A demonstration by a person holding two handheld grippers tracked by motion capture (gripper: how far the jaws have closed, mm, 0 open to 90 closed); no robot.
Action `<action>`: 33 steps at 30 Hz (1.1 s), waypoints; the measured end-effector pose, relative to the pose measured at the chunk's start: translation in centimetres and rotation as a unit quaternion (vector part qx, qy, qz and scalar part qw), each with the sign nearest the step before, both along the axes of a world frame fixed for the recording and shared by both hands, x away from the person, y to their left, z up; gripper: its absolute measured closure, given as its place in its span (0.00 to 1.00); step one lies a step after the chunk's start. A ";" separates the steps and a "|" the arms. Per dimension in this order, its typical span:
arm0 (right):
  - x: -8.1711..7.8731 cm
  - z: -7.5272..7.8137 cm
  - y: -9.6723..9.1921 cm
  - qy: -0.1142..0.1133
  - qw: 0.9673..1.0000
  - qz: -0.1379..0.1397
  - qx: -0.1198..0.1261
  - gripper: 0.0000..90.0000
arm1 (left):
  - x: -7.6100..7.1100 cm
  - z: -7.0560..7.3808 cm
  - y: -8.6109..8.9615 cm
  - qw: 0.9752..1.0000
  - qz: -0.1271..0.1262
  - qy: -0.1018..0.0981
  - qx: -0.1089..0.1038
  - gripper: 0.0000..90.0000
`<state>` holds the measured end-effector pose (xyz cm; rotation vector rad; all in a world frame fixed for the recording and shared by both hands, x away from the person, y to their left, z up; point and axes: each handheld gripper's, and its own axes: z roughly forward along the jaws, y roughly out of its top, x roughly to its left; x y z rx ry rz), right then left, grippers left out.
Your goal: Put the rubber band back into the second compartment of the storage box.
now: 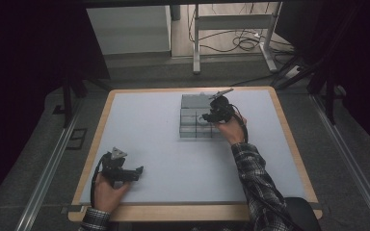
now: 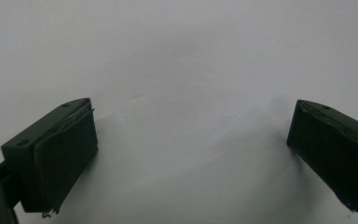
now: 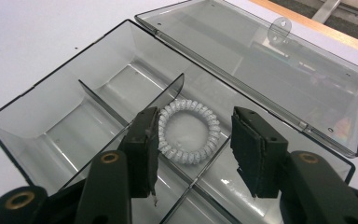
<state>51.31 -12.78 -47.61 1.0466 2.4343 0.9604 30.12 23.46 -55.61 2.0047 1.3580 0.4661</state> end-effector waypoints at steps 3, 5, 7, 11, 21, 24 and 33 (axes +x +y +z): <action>-0.2 0.2 0.0 0.000 1.000 0.003 0.001 0.55 | 0.0 0.0 0.0 1.000 0.000 0.000 0.000 0.02; -0.3 0.2 0.0 -0.001 1.000 0.005 0.001 0.54 | 0.0 0.0 0.0 1.000 0.000 0.000 0.000 0.02; -0.5 0.3 0.0 -0.001 1.000 0.007 0.000 0.53 | 0.0 0.0 0.0 1.000 0.000 0.000 0.000 0.02; -0.8 0.3 -0.1 -0.001 1.000 0.010 -0.001 0.51 | 0.0 0.0 0.0 1.000 0.000 0.000 0.000 0.02; -1.6 0.6 -0.2 -0.003 1.000 0.020 0.002 0.47 | 0.0 0.0 0.0 1.000 0.000 0.000 0.000 0.02; -1.8 0.8 -0.3 -0.003 1.000 0.023 0.003 0.46 | 0.0 0.0 0.0 1.000 0.000 0.000 0.000 0.02; -2.5 1.0 -0.8 -0.001 1.000 0.030 0.002 0.44 | 0.0 0.0 0.0 1.000 0.000 0.000 0.000 0.02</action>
